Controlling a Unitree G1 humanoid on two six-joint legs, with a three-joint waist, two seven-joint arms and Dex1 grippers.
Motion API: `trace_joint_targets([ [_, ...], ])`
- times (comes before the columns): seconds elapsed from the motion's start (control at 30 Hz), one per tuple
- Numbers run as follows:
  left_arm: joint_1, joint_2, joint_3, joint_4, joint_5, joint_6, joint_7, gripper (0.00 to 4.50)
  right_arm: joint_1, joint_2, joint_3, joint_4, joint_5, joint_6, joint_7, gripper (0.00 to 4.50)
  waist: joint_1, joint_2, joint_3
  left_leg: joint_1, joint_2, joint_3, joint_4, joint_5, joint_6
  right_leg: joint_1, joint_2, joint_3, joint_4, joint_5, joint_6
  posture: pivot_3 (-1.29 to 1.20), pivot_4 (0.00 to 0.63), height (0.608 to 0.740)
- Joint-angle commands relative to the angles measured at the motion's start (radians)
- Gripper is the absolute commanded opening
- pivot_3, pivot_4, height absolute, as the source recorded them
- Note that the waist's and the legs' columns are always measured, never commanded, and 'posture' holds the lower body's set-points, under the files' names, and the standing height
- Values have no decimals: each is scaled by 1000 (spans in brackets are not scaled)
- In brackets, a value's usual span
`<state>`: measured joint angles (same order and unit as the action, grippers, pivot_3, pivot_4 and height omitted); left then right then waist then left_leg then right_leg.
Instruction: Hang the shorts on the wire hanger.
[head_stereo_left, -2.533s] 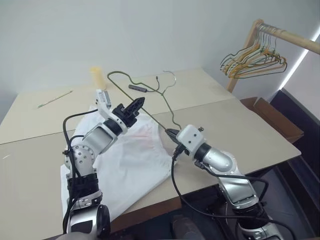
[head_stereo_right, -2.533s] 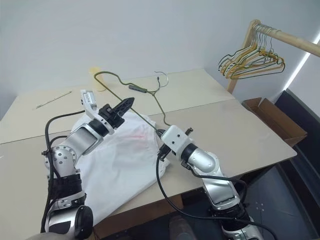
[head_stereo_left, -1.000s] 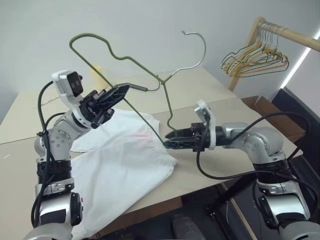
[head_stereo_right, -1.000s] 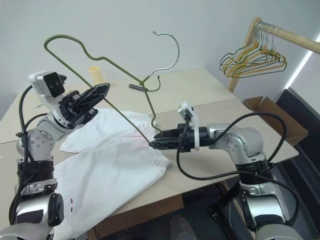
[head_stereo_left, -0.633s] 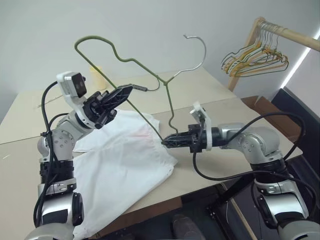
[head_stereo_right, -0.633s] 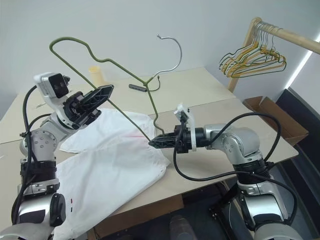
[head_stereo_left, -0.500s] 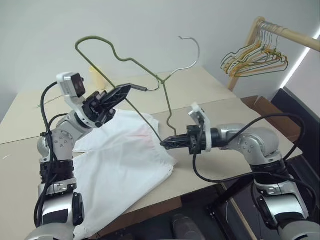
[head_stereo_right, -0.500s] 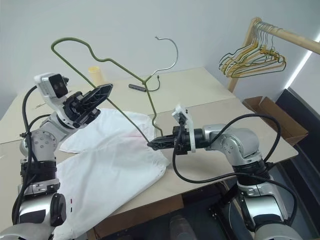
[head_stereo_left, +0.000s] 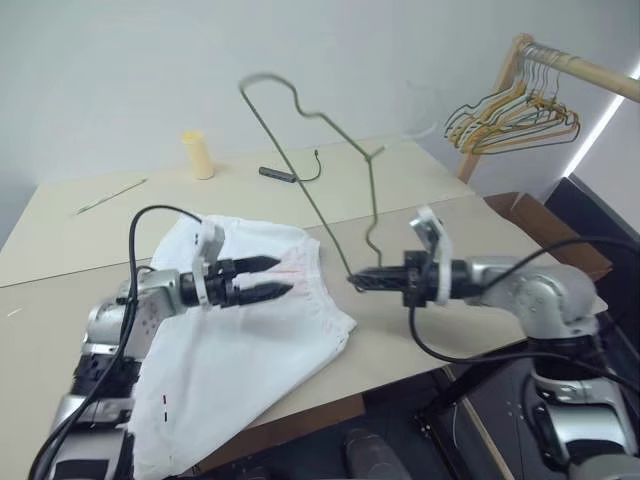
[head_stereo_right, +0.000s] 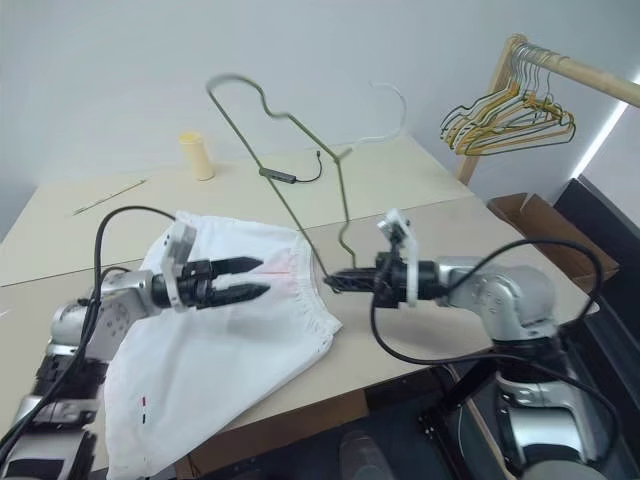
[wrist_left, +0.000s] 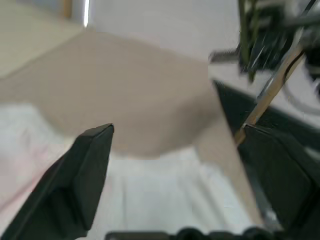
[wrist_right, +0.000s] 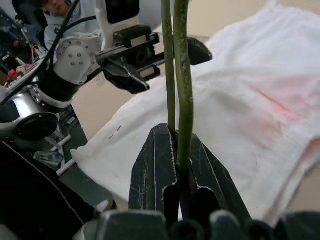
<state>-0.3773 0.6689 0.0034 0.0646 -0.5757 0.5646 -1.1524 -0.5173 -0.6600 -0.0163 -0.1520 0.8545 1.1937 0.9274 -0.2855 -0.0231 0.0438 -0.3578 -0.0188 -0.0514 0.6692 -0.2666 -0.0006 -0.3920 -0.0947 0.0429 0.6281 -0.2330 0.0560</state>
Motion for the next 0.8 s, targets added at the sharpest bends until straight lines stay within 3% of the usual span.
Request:
trace_joint_targets([
  [0.03,-3,40,17,-60,61,-50,31,4472,16,-88,-51,-3,52,107,18,0,7,0,0,0,0,0,0,0,0,0,0,0,0,0,0,-299,0,740],
  [0.2,43,107,-26,-96,198,-134,57,4472,-4,-219,21,73,10,214,32,0,8,1,1,1,1,2,0,0,0,0,1,1,0,-4,7,-279,0,740],
  [0.4,119,130,-3,-185,163,-151,-1,4472,-79,-376,235,266,36,300,350,0,21,2,1,1,1,3,0,-1,1,0,1,1,-1,-4,7,-253,0,740],
  [0.57,133,140,-13,-214,167,-140,-6,4472,-174,-379,405,403,-61,261,475,0,29,2,2,1,1,3,1,-1,2,1,1,1,-1,-5,8,-232,0,740],
  [0.8,144,147,-21,-253,168,-118,-12,4472,-272,-259,530,622,-206,207,504,0,39,2,2,1,1,3,1,-1,2,1,1,1,-1,-4,7,-209,0,740],
])
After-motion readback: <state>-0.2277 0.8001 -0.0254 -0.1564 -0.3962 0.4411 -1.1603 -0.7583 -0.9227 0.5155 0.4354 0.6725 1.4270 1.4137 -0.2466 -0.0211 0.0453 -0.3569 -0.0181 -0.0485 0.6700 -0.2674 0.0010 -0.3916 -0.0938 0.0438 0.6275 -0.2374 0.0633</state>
